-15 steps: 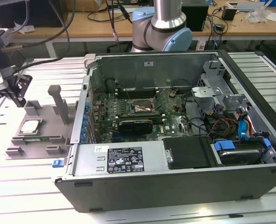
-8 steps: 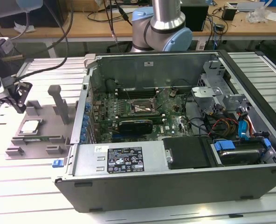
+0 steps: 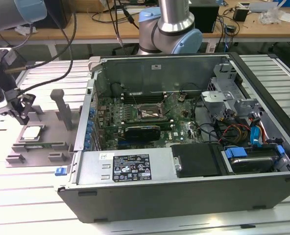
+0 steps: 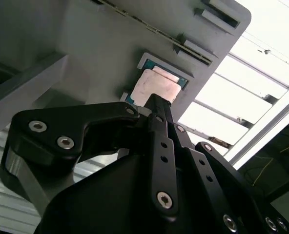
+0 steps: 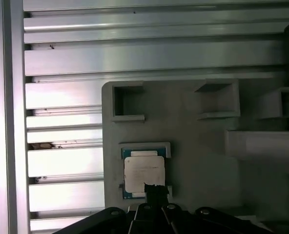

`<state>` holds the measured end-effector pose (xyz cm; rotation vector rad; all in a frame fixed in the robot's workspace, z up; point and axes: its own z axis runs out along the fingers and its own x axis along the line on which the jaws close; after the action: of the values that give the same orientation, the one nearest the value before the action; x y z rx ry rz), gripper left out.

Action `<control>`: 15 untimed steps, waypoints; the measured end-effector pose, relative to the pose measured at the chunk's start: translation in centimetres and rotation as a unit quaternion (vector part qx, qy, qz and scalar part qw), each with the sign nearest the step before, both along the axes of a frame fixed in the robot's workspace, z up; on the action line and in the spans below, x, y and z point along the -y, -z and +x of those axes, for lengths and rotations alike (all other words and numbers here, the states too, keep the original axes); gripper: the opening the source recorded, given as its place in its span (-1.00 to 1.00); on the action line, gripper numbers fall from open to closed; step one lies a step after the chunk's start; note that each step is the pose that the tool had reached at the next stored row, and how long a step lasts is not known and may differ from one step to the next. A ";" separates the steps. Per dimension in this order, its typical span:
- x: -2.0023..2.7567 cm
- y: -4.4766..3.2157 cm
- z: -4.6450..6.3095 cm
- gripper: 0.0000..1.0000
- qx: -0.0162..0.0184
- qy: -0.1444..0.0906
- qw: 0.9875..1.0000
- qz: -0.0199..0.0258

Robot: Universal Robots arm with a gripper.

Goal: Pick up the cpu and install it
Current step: 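Pick up the cpu and move it towards the insertion slot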

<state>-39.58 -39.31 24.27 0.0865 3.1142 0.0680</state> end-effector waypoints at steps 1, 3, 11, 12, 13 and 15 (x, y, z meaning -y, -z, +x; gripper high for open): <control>0.00 0.36 0.0 -0.79 0.000 -0.001 1.000 0.000; 0.00 0.79 0.0 -0.79 0.000 -0.003 1.000 0.000; 0.01 1.93 0.0 -0.79 0.000 -0.021 1.000 0.000; 0.01 1.93 0.0 -0.79 0.000 -0.021 1.000 0.000; 0.00 1.95 0.0 -0.79 0.000 -0.021 1.000 0.000; -0.05 1.99 0.0 -0.79 0.001 -0.021 1.000 0.001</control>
<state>-39.59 -39.25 22.28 0.0210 3.1152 0.0705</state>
